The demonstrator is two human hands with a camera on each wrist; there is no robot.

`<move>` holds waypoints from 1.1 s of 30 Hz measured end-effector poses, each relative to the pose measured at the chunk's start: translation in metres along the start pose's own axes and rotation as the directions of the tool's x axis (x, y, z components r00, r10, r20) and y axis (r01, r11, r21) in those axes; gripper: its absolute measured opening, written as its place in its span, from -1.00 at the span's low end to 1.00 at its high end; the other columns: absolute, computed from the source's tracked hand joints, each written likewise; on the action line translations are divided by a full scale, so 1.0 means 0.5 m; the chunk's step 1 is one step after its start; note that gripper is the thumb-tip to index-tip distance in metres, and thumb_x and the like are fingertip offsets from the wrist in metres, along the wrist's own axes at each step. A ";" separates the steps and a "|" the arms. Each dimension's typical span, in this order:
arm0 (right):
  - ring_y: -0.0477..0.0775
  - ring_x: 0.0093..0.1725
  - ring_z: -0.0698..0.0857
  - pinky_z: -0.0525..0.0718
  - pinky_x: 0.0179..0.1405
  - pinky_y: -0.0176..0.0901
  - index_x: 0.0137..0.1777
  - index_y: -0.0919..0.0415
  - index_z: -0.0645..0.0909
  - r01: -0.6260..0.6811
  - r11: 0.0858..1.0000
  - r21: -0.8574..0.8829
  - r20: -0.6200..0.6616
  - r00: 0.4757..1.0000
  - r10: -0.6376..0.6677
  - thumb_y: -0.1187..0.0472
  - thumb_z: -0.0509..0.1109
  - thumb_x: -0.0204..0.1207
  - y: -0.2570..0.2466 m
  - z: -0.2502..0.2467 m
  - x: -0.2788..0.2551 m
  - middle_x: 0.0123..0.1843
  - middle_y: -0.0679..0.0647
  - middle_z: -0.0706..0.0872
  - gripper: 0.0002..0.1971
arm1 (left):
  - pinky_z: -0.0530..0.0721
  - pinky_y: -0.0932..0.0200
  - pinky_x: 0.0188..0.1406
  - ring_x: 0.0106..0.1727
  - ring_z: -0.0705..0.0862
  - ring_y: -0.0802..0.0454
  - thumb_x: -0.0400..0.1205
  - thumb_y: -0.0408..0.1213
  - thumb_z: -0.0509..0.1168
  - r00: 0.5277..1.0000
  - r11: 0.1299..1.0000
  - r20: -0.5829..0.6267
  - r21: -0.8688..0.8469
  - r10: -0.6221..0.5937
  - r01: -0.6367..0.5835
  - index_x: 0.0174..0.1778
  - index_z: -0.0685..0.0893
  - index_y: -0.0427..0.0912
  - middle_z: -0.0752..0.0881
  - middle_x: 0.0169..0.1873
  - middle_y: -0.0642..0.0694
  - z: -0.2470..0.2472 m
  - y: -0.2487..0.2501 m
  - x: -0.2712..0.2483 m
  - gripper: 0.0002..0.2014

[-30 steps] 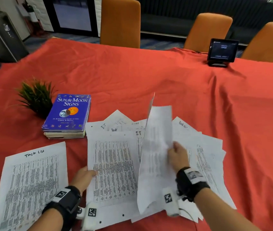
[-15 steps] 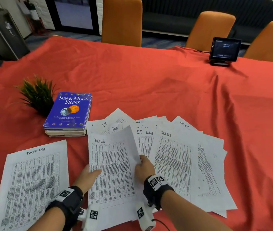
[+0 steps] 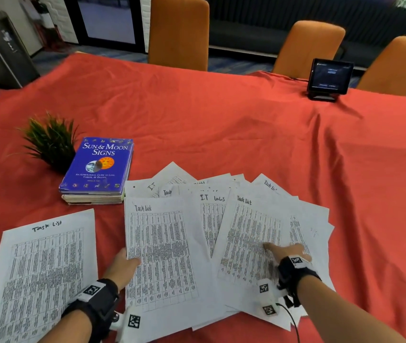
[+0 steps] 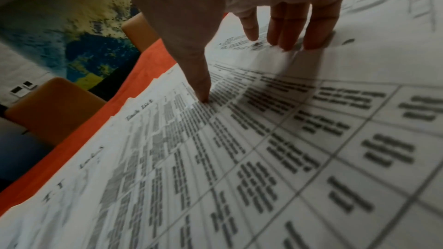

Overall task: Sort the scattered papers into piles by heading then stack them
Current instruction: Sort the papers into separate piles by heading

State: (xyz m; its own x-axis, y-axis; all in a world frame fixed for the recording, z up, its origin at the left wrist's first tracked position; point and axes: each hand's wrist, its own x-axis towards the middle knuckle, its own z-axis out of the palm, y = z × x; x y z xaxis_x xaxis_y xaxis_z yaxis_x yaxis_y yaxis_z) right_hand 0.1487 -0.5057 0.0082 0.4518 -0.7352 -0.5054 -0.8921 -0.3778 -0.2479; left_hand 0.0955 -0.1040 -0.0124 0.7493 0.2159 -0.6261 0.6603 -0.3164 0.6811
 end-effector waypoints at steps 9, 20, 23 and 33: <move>0.29 -0.16 0.74 0.77 -0.13 0.05 0.05 0.10 0.56 0.114 0.983 0.145 -0.073 0.992 -0.104 0.07 0.51 0.20 0.008 0.007 0.045 0.04 0.24 0.66 -0.59 | 0.45 -0.13 0.47 0.38 0.57 -0.13 0.66 -0.26 0.25 1.000 1.000 0.026 0.010 0.000 0.000 0.46 0.45 -0.15 0.61 0.38 -0.11 -0.004 -0.012 0.002 -0.59; 0.24 0.02 0.65 0.51 0.01 -0.05 0.13 0.30 0.61 0.435 0.702 0.563 -0.319 0.899 -0.301 0.25 0.20 0.57 -0.113 -0.077 0.002 -0.05 0.22 0.66 -0.76 | 0.41 -0.16 0.51 0.43 0.53 -0.13 0.67 -0.21 0.23 1.000 1.000 0.018 0.010 -0.008 0.007 0.49 0.43 -0.17 0.57 0.43 -0.12 -0.006 -0.017 0.010 -0.56; 0.13 -0.10 0.56 0.42 -0.16 -0.10 0.03 0.44 0.63 0.468 0.629 0.621 -0.373 0.882 -0.288 0.25 0.19 0.60 -0.149 -0.108 -0.014 -0.10 0.32 0.64 -0.74 | 0.42 -0.09 0.49 0.40 0.55 -0.11 0.68 -0.26 0.21 1.000 1.000 0.025 0.004 0.003 -0.003 0.48 0.45 -0.18 0.60 0.38 -0.10 -0.005 -0.011 0.006 -0.58; 0.18 -0.12 0.63 0.46 -0.27 -0.18 0.12 0.17 0.51 0.519 0.673 0.527 -0.069 0.815 -0.575 0.29 0.19 0.61 -0.163 0.051 -0.177 -0.05 0.14 0.66 -0.85 | 0.29 -0.01 0.54 0.56 0.40 -0.12 0.76 -0.12 0.08 1.000 0.994 -0.015 -0.111 0.021 -0.023 0.54 0.40 -0.27 0.47 0.51 -0.19 -0.001 0.002 -0.009 -0.54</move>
State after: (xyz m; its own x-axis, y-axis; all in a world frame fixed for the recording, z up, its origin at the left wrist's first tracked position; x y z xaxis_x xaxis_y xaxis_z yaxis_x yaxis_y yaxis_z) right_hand 0.1811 -0.3956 0.0521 0.8819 -0.4209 -0.2125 -0.3701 -0.3388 -0.8650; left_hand 0.0929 -0.1050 -0.0089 0.7640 0.2232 -0.6054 0.6444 -0.2167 0.7333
